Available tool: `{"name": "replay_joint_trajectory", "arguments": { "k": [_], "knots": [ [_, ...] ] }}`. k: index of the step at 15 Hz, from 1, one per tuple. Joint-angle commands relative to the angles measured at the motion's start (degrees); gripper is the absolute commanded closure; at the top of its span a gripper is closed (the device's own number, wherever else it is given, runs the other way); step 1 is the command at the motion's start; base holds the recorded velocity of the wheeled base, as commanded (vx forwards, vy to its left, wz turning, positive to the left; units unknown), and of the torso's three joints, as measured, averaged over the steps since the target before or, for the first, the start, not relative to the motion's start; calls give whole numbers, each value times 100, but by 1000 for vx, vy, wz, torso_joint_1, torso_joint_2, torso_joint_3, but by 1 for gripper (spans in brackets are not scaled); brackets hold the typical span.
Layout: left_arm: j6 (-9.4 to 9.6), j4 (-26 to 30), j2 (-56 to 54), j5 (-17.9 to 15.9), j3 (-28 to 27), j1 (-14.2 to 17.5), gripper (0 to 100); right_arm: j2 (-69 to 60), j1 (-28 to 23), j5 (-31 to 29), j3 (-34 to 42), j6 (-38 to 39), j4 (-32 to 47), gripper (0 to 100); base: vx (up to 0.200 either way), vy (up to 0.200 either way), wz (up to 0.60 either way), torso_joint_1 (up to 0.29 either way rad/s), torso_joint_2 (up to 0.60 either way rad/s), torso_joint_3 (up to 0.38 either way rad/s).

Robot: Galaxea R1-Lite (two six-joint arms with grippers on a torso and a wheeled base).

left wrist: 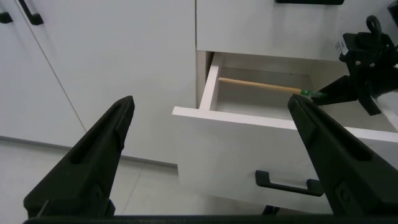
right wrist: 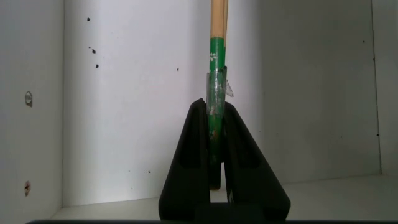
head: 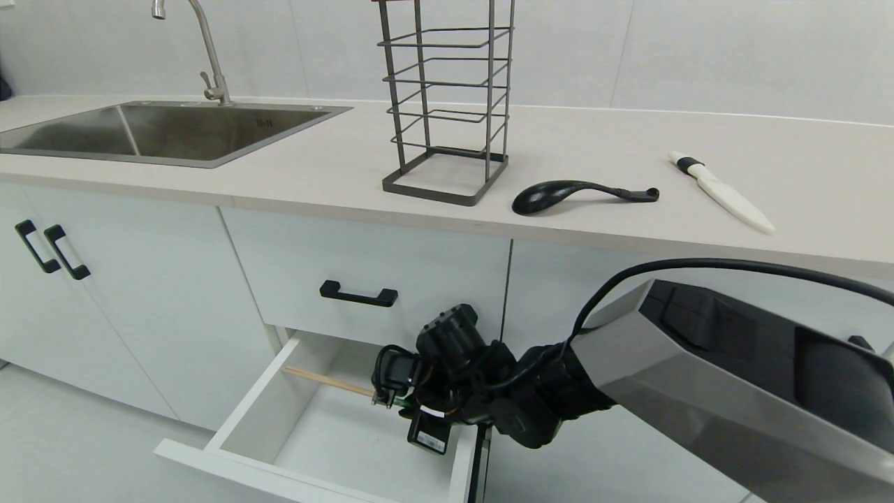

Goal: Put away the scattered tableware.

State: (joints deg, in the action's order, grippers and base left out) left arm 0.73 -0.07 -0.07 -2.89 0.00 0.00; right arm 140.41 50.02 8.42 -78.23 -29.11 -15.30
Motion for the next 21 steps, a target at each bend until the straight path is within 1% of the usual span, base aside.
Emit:
{"name": "replay_joint_trajectory", "arguments": {
  "k": [1,6,16,17,20,21],
  "knots": [
    [-3,-1,7,-1,0,0,0,65,26,-95,27,-7,-17,100,0,0,0,0,0,0],
    [-3,-1,7,-1,0,0,0,241,298,-359,-131,143,-17,100,0,0,0,0,0,0],
    [-3,-1,7,-1,0,0,0,540,518,-385,-518,230,97,100,0,0,0,0,0,0],
    [6,-1,7,-1,0,0,0,540,518,-385,-492,222,132,0,0,0,0,0,0,0],
    [-3,-1,7,-1,0,0,0,417,553,-377,-316,204,132,0,0,0,0,0,0,0],
    [6,-1,7,-1,0,0,0,127,597,-377,-167,204,132,0,0,0,0,0,0,0]
  ]
}}
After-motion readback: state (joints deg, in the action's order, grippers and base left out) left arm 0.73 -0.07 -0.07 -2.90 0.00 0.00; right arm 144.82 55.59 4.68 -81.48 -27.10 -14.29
